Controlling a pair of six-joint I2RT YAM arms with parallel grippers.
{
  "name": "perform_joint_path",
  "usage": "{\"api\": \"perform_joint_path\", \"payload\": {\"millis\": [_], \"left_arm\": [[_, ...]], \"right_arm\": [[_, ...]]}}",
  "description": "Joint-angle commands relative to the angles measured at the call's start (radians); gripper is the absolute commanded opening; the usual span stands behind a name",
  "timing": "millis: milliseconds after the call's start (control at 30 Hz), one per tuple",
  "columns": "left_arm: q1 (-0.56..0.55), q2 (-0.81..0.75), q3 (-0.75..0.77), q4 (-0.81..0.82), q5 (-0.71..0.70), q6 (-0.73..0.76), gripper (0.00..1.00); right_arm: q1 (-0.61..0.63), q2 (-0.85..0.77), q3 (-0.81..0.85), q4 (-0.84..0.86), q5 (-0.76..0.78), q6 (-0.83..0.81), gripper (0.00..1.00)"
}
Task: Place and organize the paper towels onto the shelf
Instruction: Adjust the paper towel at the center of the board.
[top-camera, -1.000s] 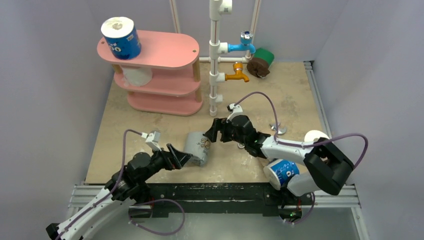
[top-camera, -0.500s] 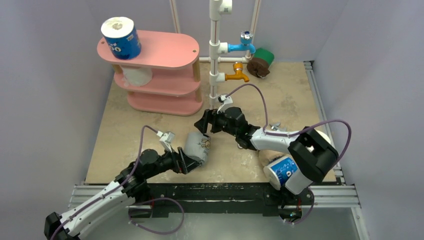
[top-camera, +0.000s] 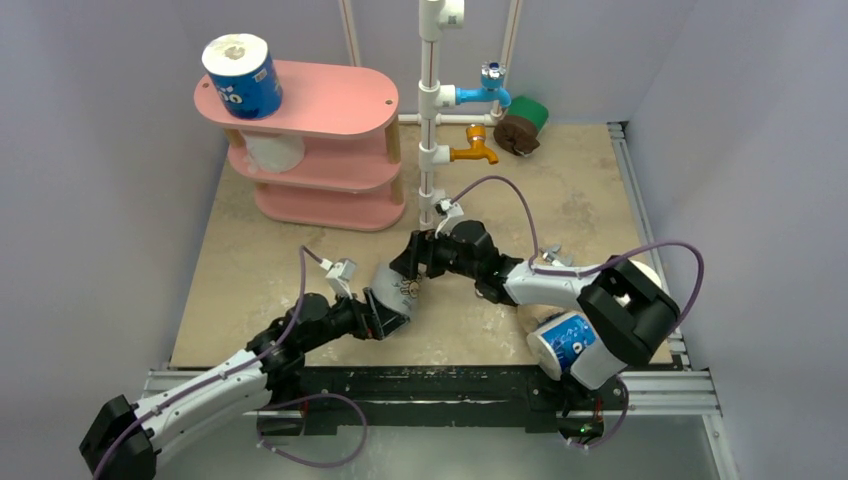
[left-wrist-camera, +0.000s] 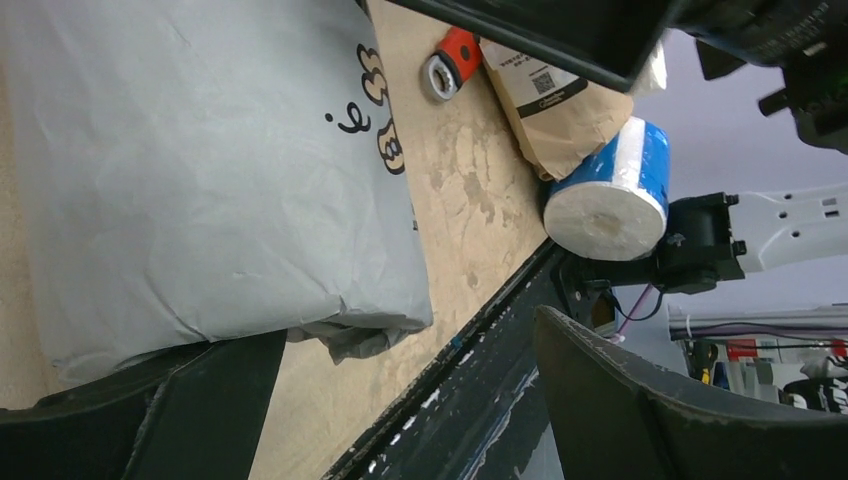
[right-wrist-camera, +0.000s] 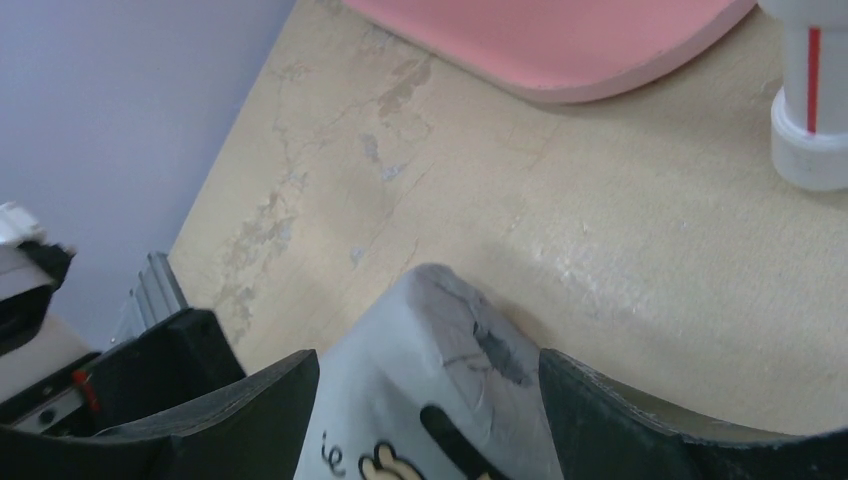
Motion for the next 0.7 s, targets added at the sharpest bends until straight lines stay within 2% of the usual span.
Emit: {"api": "perform_joint_path", "payload": {"millis": [0, 233, 533, 667], "left_arm": [[0.013, 0.064, 0.019, 0.140, -0.031, 0.014, 0.93], [0.056, 0.126, 0.037, 0.193, -0.032, 0.014, 0.93], [0.098, 0.192, 0.023, 0.280, -0.059, -0.028, 0.92], [0.107, 0.248, 0.013, 0.336, -0.074, -0.060, 0.91]], "right_arm": [[-0.003, -0.097, -0.074, 0.005, -0.025, 0.033, 0.81], [-0.002, -0.168, -0.186, 0.023, -0.032, 0.072, 0.81], [-0.002, -0.174, -0.257, 0.083, -0.059, 0.113, 0.80], [-0.003, -0.233, -0.281, 0.072, -0.025, 0.118, 0.80]]}}
